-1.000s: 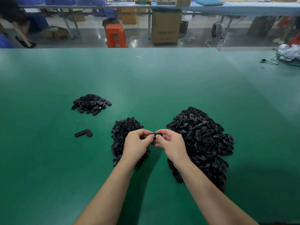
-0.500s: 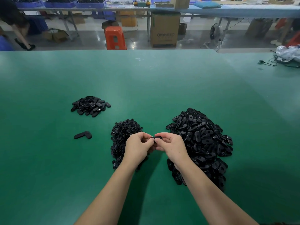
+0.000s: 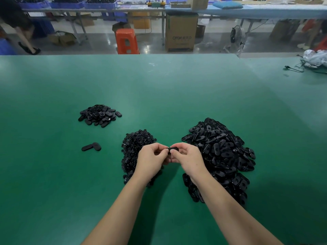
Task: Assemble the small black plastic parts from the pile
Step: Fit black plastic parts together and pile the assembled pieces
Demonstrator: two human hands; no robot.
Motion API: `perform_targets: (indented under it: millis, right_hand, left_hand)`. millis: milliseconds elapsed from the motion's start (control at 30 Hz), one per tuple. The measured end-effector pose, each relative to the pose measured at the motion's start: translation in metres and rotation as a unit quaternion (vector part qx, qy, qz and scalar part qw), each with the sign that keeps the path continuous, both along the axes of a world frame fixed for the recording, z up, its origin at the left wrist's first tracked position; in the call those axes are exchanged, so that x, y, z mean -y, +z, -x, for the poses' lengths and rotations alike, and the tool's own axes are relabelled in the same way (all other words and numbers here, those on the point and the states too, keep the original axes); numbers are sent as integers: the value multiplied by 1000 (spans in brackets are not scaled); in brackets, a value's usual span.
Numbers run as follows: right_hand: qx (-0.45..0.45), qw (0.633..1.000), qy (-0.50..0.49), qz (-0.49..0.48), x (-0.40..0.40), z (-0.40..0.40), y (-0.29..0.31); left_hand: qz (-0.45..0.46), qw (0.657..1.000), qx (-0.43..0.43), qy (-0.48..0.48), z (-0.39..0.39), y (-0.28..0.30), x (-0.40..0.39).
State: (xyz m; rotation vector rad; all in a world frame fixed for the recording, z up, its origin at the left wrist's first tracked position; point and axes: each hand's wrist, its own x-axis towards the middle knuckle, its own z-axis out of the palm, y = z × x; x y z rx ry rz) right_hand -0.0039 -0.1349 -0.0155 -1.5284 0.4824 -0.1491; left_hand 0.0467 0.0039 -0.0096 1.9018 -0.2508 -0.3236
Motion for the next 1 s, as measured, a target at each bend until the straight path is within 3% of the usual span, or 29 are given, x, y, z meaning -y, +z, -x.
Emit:
perform_targets:
  millis: [233,400,467,533,600,800,900,1000]
  right_hand:
    - [-13,997,23,72,-2,-1,-4]
    - [-33,986,75,142,-3,4,-1]
    - [-35,957,81,277,5,5,3]
    - [-42,900,50,431,20,5,11]
    - [-59,858,4,511,43,5,18]
    - [-228,778,-3,585,102,12,21]
    - [-286,754,27,590,110,13,15]
    - [-287,757,20,586,110,16,8]
  left_hand:
    - [-15,999,-3,-29,-3,0,-4]
    - [-89,995,30,-41,-16,-2,-16]
    - [-125,990,66,-4,-25,-5,-29]
    - [-144,984,82,64,-37,-7,-51]
    - [-131,977,59,156,-53,-13,-81]
    - [-116,933,-14,342,-79,-42,-163]
    - [-138,923,-28,357,-82,-45,-174]
    - [-176,924,-24,339,-83,-45,-173]
